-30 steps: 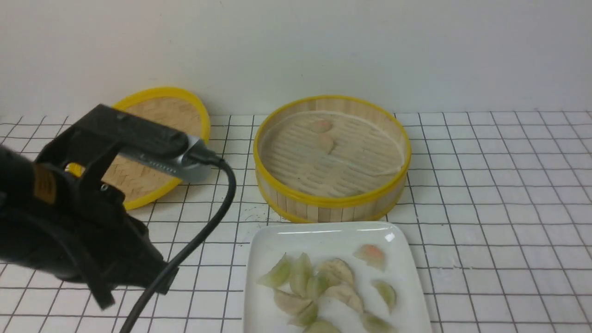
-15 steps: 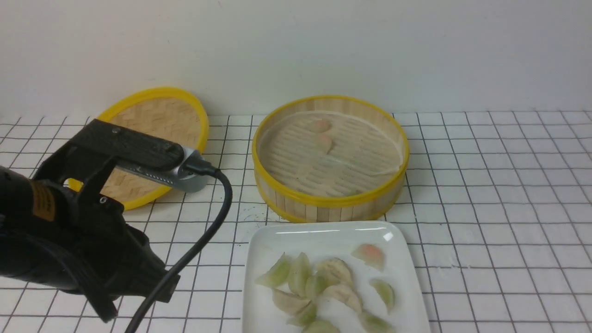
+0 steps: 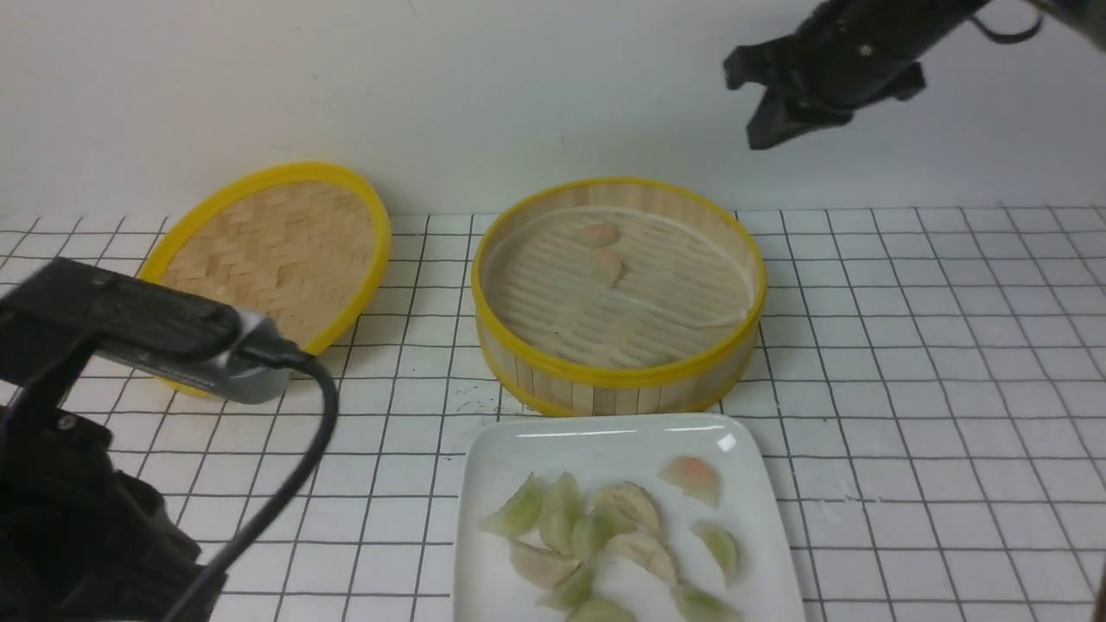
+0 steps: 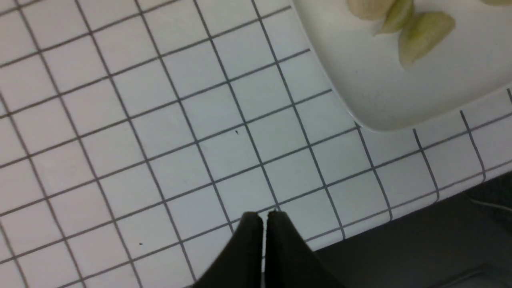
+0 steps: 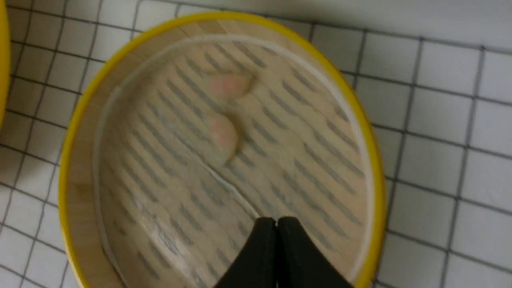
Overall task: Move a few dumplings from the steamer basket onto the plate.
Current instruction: Use the right arm to grab a dumpling from inside the steamer
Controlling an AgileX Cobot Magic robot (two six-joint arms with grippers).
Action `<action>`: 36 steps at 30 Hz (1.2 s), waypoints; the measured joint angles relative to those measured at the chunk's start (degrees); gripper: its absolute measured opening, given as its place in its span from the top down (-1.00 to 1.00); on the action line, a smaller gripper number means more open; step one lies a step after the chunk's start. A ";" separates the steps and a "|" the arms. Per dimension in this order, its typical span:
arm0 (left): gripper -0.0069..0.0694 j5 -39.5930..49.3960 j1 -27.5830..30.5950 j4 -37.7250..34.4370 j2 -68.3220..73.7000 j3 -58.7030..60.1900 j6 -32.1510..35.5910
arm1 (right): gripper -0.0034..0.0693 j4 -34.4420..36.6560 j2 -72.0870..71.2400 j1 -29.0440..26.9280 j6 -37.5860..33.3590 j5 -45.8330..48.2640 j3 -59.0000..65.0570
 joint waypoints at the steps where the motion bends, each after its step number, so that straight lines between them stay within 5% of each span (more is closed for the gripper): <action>1: 0.83 0.15 0.00 1.47 -1.55 0.00 -1.03 | 0.94 0.88 3.01 0.40 -0.34 0.08 -3.17; 11: 0.83 1.22 0.00 11.45 -14.55 0.00 -8.23 | 0.87 10.47 29.42 1.83 0.32 0.34 -33.70; 23: 0.83 1.34 0.00 17.45 -16.30 0.00 -9.44 | 0.41 4.17 32.53 5.11 -2.42 0.77 -34.81; 29: 0.83 1.34 0.00 18.53 -16.00 0.00 -9.49 | -0.03 -0.10 32.53 6.41 -3.40 0.77 -34.58; 36: 0.83 1.34 0.00 19.95 -16.00 0.00 -9.49 | -0.12 -1.02 32.54 6.53 -5.07 0.59 -29.93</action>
